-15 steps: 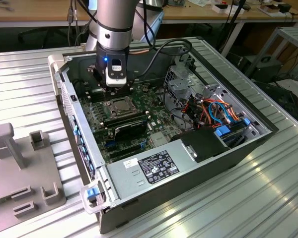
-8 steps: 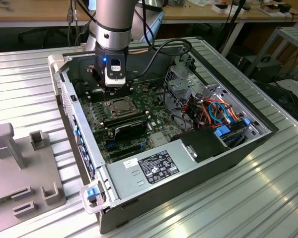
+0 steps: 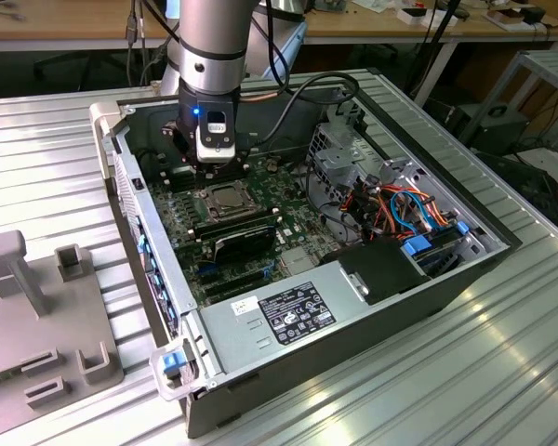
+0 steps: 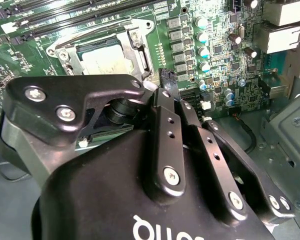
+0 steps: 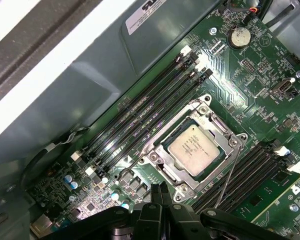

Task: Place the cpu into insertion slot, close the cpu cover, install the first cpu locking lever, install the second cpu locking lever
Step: 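Install the first cpu locking lever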

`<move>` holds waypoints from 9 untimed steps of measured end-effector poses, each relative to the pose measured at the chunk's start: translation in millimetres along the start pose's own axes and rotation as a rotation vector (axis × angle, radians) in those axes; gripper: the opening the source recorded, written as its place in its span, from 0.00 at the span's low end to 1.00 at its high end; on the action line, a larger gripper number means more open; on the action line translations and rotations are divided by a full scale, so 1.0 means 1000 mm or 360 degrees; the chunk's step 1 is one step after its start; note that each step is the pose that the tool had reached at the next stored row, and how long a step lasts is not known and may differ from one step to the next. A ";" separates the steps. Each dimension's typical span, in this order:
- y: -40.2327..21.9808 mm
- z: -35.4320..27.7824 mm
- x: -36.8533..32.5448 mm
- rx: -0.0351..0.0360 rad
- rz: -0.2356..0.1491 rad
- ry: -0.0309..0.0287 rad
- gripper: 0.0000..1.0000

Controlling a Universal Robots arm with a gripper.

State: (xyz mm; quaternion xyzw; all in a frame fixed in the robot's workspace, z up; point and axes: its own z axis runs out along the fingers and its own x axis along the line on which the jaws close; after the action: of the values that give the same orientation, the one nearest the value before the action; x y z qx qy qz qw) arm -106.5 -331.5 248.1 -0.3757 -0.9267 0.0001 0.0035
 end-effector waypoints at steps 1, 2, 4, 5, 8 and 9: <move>0.0000 0.0000 0.0000 0.0000 0.0000 0.00002 0.11; 0.0000 0.0000 0.0000 0.0000 -0.0005 0.00002 0.11; 0.0000 0.0000 0.0000 0.0000 -0.0058 0.00002 0.11; 0.0000 0.0000 0.0000 0.0000 -0.0085 0.00000 0.11; 0.0000 -0.0001 0.0000 0.0001 -0.0145 -0.00002 0.11; 0.0000 -0.0001 0.0000 0.0001 -0.0145 -0.00002 0.11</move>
State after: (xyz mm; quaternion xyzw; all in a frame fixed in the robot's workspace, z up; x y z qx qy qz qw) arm -106.5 -331.6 248.2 -0.3331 -0.9429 0.0002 0.0035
